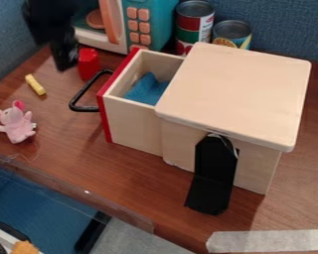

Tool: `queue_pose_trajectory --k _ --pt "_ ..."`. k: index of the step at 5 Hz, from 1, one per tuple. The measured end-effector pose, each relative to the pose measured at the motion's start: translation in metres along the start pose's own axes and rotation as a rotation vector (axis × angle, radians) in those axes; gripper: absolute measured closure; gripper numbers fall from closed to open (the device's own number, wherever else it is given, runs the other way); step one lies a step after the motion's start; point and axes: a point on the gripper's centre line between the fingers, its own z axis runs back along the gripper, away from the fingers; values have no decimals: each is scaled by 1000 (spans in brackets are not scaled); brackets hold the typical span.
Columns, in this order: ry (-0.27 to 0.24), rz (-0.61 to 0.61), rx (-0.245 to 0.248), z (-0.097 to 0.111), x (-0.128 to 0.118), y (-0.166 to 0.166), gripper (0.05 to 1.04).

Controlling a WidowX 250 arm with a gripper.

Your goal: Take out the pink and white toy from the drawer and put it on the left side of the table

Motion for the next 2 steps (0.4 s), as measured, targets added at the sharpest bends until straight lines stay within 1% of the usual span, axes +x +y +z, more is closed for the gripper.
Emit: queue_pose_trajectory --k 1,2 --pt "80 13 -115 13 1 9 77" --pt "148 -10 -181 20 -2 9 77"
